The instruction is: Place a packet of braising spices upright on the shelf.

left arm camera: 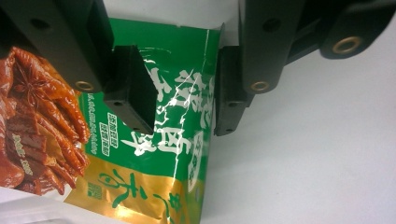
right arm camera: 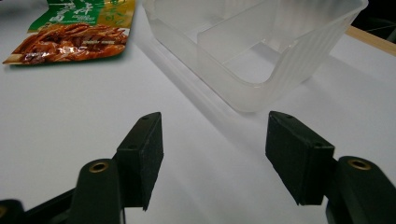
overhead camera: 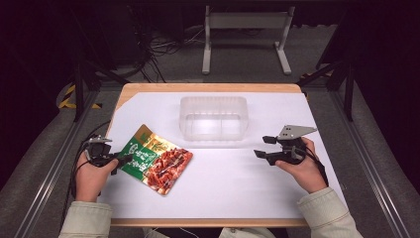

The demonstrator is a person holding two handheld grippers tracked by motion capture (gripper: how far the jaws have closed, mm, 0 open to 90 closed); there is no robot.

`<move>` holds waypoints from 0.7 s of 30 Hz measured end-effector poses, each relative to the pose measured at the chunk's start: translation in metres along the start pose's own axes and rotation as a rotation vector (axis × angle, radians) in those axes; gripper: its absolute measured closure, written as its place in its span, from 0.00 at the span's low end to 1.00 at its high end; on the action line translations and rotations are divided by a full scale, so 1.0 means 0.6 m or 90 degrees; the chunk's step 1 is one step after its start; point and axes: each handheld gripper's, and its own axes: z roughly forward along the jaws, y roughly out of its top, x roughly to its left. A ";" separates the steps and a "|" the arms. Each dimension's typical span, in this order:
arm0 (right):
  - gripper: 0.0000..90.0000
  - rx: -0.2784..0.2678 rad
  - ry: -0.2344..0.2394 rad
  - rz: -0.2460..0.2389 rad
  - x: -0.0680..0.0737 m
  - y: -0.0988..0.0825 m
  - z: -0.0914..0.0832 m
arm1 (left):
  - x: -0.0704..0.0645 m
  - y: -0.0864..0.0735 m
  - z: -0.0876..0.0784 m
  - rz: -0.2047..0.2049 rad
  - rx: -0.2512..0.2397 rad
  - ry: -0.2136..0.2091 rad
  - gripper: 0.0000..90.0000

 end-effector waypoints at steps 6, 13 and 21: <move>0.42 0.000 0.000 -0.001 0.000 0.000 0.001 | 0.011 -0.005 -0.001 0.000 -0.003 0.010 0.90; 0.42 -0.003 -0.005 -0.002 -0.001 0.000 0.001 | 0.010 -0.003 -0.004 0.004 -0.009 0.019 0.98; 0.46 -0.023 -0.011 -0.012 -0.003 -0.004 0.000 | 0.002 0.005 -0.016 0.020 -0.019 0.026 1.00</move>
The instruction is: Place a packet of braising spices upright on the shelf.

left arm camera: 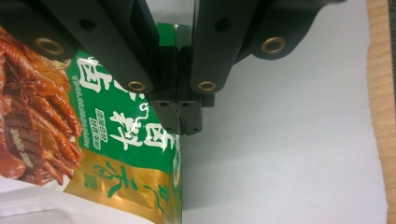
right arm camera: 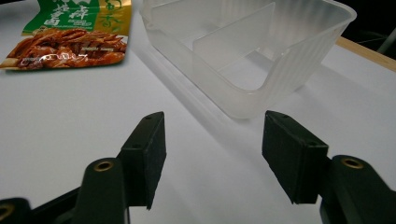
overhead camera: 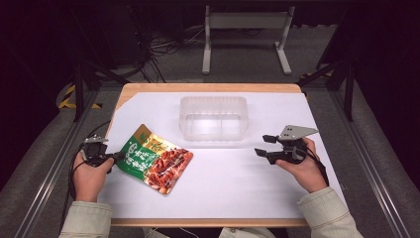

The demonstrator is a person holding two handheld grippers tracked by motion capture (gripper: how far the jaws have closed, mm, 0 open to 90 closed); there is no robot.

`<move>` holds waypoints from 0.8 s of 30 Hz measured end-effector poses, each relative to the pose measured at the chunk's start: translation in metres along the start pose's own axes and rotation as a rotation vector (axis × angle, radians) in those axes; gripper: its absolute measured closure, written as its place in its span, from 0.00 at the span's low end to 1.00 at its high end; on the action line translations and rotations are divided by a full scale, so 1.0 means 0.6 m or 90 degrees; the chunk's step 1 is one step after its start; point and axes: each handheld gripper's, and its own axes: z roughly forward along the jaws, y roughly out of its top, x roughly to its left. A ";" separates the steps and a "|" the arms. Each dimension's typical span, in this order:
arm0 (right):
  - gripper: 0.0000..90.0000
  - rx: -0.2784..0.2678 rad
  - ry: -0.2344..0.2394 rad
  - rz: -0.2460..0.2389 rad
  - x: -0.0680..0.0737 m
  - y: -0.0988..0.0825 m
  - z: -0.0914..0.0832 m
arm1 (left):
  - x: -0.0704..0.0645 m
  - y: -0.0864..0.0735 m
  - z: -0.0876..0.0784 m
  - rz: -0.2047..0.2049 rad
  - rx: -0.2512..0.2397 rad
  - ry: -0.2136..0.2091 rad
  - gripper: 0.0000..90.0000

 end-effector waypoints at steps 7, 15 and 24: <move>0.53 -0.010 0.005 -0.002 -0.002 -0.001 -0.002 | -0.014 0.013 -0.026 0.008 -0.043 -0.017 1.00; 0.62 -0.019 0.020 0.005 -0.003 -0.003 -0.008 | -0.048 0.037 -0.074 0.041 -0.100 -0.059 1.00; 0.66 -0.026 0.021 0.006 -0.003 -0.005 -0.019 | -0.090 0.059 -0.119 0.089 -0.142 -0.119 1.00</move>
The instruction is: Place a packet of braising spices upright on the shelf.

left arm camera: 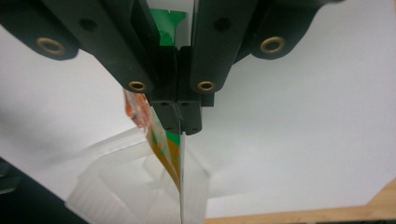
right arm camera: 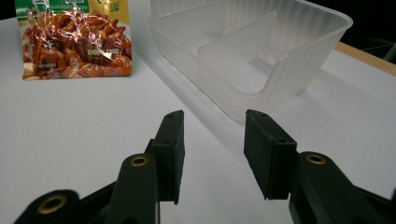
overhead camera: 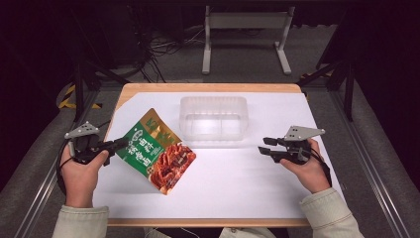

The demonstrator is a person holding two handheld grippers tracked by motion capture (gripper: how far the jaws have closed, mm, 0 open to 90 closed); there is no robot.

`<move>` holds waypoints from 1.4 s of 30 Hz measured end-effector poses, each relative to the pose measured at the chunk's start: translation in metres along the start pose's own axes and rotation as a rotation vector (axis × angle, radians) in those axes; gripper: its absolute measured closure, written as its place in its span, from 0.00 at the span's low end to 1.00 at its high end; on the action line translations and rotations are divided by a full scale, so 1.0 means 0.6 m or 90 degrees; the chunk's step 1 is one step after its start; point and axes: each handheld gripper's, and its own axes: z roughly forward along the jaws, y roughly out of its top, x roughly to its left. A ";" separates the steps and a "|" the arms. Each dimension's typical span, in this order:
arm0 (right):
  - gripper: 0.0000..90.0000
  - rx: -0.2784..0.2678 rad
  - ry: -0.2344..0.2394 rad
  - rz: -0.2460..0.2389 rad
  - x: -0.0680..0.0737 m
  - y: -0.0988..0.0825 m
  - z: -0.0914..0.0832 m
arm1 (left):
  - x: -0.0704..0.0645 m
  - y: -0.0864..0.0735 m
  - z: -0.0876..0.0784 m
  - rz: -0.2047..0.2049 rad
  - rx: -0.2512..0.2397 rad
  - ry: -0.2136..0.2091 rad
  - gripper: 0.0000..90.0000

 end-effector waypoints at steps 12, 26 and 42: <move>0.65 -0.028 0.019 -0.002 0.007 0.006 -0.006 | -0.091 0.045 -0.024 0.123 -0.039 -0.043 1.00; 0.66 -0.032 0.020 0.009 0.004 0.006 -0.011 | -0.117 0.102 -0.025 0.142 -0.049 -0.038 1.00; 0.67 -0.029 0.000 0.038 -0.003 -0.015 -0.033 | -0.145 0.168 0.002 0.132 -0.051 -0.076 1.00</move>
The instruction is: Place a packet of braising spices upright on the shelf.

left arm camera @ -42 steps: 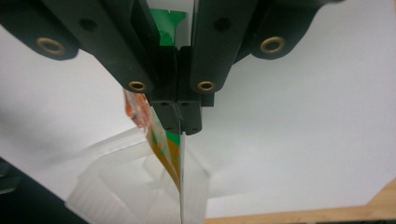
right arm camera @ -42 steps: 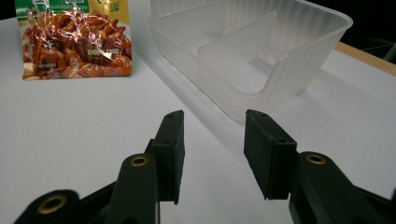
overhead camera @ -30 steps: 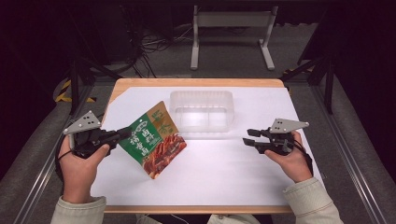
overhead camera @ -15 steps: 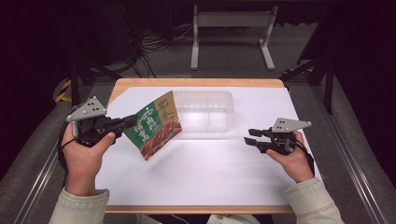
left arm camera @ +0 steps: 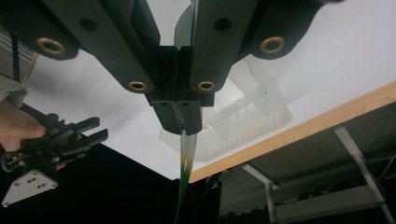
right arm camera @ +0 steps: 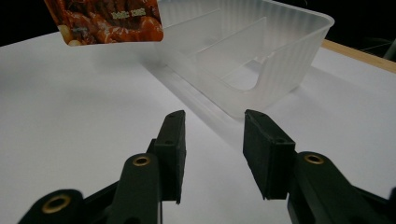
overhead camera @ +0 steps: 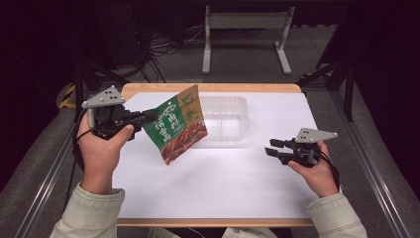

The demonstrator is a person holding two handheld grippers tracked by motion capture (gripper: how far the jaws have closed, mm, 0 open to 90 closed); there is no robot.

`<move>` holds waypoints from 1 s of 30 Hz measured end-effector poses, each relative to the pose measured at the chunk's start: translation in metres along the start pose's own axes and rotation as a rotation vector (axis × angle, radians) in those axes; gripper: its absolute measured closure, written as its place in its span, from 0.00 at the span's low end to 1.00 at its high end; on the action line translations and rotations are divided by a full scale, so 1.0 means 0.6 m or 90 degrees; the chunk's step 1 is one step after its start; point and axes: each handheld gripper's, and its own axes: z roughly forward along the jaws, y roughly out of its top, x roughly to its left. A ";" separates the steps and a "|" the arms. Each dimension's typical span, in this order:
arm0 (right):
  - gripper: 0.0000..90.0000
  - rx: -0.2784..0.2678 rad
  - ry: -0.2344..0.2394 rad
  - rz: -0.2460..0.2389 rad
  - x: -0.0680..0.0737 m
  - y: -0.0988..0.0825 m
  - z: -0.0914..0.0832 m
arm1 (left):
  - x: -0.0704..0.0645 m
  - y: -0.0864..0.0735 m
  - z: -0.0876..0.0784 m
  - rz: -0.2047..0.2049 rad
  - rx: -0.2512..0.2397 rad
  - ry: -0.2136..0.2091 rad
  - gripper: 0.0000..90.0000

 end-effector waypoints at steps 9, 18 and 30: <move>0.67 -0.006 -0.010 0.009 -0.001 -0.006 -0.013 | 0.009 0.032 0.017 -0.008 -0.017 0.002 1.00; 0.67 -0.003 -0.012 0.014 -0.003 -0.009 -0.015 | 0.021 0.045 0.043 -0.023 -0.032 0.001 1.00; 0.67 -0.002 -0.007 0.012 -0.002 -0.008 -0.011 | 0.038 0.064 0.075 -0.057 -0.064 -0.002 1.00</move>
